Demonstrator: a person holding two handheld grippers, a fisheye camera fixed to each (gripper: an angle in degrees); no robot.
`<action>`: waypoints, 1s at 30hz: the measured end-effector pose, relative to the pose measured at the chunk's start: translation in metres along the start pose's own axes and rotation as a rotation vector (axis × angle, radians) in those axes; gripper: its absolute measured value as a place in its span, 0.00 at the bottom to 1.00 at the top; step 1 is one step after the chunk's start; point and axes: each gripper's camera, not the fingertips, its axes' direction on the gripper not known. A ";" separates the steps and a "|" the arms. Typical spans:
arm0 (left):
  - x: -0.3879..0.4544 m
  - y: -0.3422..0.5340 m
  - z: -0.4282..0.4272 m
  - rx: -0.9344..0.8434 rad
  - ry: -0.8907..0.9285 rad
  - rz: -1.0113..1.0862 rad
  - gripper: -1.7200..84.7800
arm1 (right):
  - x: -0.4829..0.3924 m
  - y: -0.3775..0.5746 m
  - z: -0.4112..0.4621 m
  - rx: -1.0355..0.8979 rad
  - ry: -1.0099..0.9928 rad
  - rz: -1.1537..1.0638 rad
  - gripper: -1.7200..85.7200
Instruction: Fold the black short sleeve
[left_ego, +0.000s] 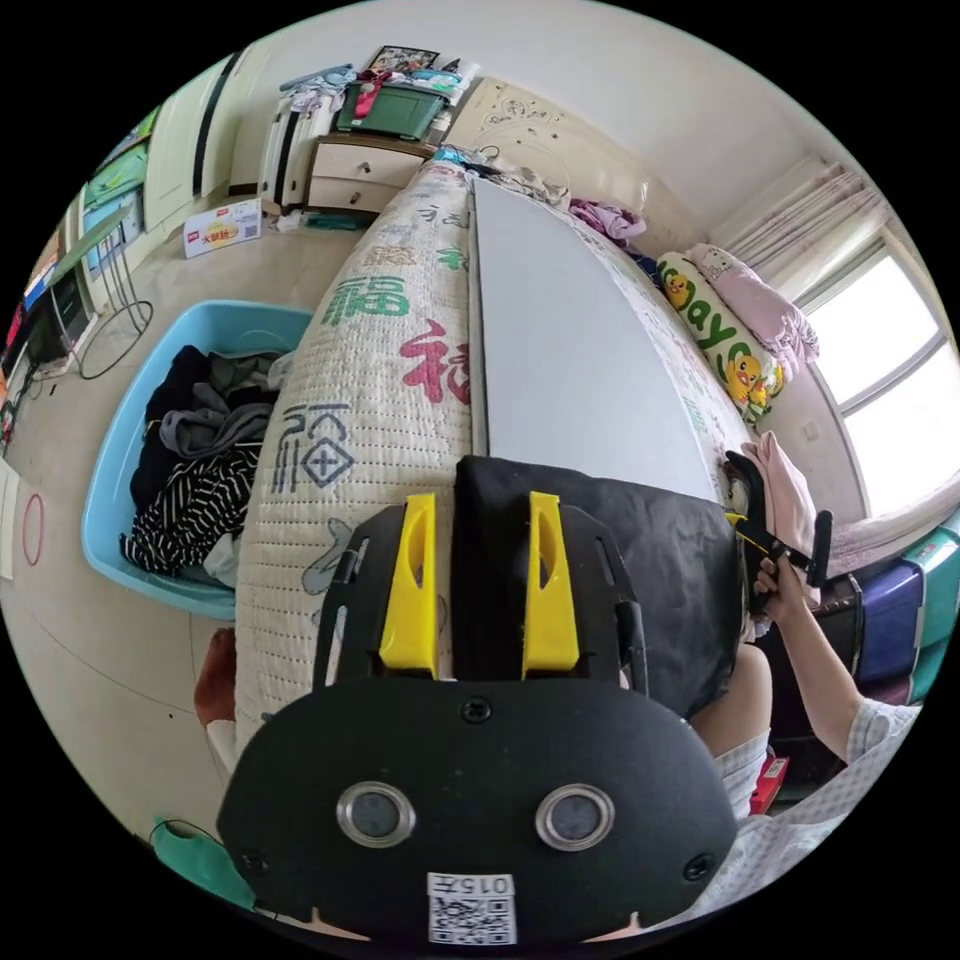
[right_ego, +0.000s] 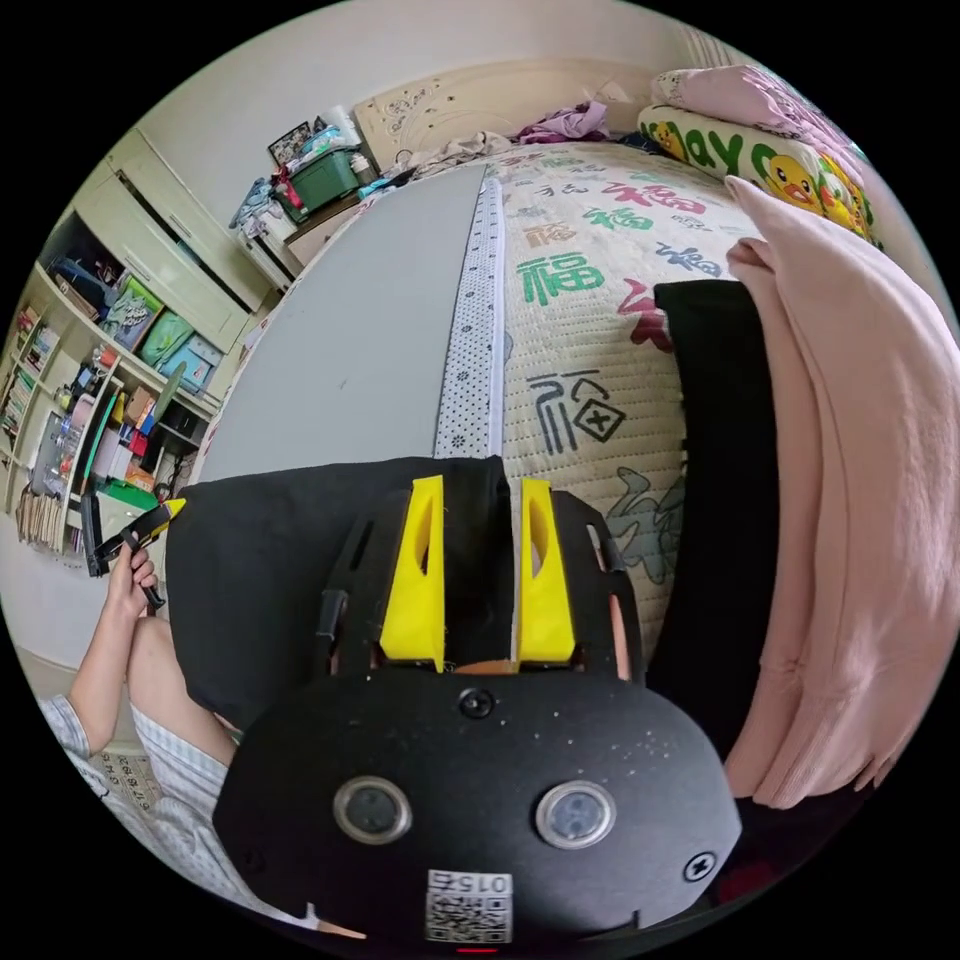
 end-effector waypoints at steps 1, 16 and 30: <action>0.003 -0.004 0.004 -0.026 0.007 0.011 0.16 | -0.002 -0.002 0.005 -0.024 -0.006 -0.016 0.13; 0.029 -0.017 -0.045 -0.015 -0.003 0.084 0.02 | -0.009 -0.012 -0.032 0.028 0.070 -0.036 0.01; 0.020 -0.046 -0.071 0.056 0.024 0.023 0.02 | -0.034 -0.053 -0.044 0.062 0.152 -0.109 0.02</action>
